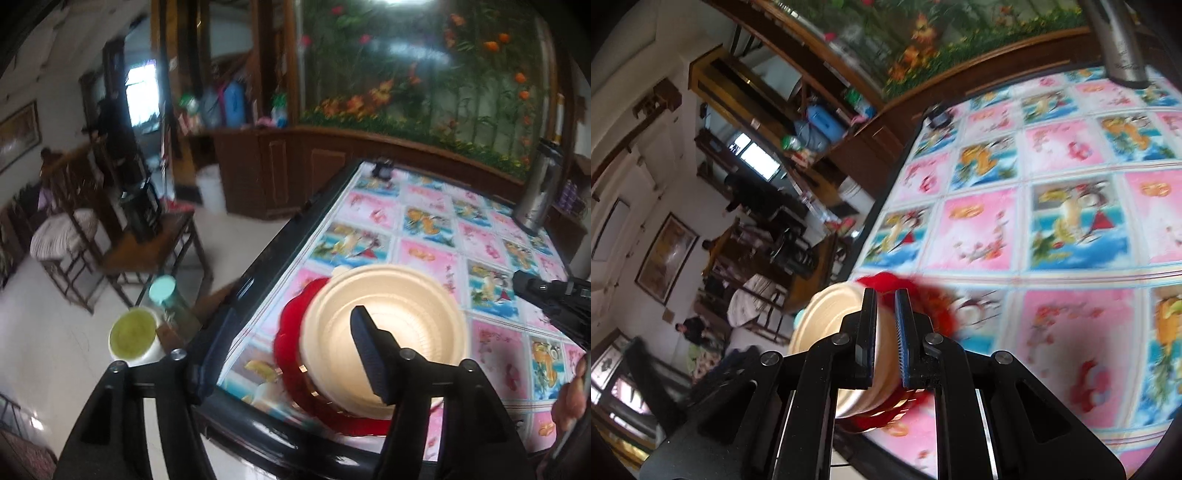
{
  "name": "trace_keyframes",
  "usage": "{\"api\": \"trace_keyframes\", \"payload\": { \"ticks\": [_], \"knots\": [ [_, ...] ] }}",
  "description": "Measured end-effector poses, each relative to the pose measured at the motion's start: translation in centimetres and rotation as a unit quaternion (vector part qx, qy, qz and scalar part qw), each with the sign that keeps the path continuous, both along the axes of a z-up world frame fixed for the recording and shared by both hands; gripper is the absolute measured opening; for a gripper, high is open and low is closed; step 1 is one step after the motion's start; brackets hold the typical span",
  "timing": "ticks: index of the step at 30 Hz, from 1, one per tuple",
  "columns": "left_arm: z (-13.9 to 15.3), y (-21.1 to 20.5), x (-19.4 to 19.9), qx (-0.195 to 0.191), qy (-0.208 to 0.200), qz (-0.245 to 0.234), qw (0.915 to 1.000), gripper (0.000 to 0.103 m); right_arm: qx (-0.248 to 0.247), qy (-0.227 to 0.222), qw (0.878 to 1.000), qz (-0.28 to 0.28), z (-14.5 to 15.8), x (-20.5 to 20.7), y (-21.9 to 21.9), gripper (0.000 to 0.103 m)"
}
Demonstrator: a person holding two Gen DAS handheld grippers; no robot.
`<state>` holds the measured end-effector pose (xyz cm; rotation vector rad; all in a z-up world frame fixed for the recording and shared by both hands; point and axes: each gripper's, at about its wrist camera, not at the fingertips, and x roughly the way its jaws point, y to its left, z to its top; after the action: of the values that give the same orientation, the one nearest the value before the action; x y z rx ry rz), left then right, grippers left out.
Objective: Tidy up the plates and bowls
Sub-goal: 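Lower the tan bowl into the white foam bowl and open both tools, then pull both open tools back from the stacked dishes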
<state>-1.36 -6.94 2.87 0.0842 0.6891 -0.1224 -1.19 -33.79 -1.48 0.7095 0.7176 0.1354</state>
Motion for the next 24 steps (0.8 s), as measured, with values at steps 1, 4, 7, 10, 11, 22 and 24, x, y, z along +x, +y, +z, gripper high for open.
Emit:
{"api": "trace_keyframes", "payload": {
  "ticks": [1,4,7,10,11,22,24],
  "knots": [
    [0.3,-0.7,-0.4,0.004,-0.01,-0.012,0.9999,0.068,0.0,0.002,1.0,-0.007,-0.2,-0.2,-0.7,0.01],
    [0.7,-2.8,-1.4,0.026,-0.028,-0.039,0.9985,0.072,0.002,0.008,0.999,-0.033,-1.0,-1.2,-3.0,0.01],
    [0.8,-4.3,-2.0,0.039,-0.035,-0.052,0.9973,0.073,0.002,0.013,0.999,-0.053,-1.6,-2.3,-5.0,0.01],
    [0.9,-5.4,-2.4,0.038,-0.034,-0.065,0.9966,0.074,0.0,0.018,0.997,-0.072,-2.1,-3.5,-7.0,0.01],
    [0.9,-5.9,-2.5,0.038,-0.034,-0.068,0.9963,0.075,0.002,0.02,0.997,-0.078,-2.3,-3.9,-7.6,0.01],
    [0.9,-7.3,-3.1,0.038,-0.033,-0.065,0.9966,0.08,-0.005,0.025,0.996,-0.084,-2.8,-6.7,-9.6,0.01],
    [1.1,-6.9,-3.3,0.037,-0.04,-0.052,0.9972,0.08,-0.012,0.02,0.998,-0.064,-2.6,-6.6,-8.4,0.01]
  ]
}}
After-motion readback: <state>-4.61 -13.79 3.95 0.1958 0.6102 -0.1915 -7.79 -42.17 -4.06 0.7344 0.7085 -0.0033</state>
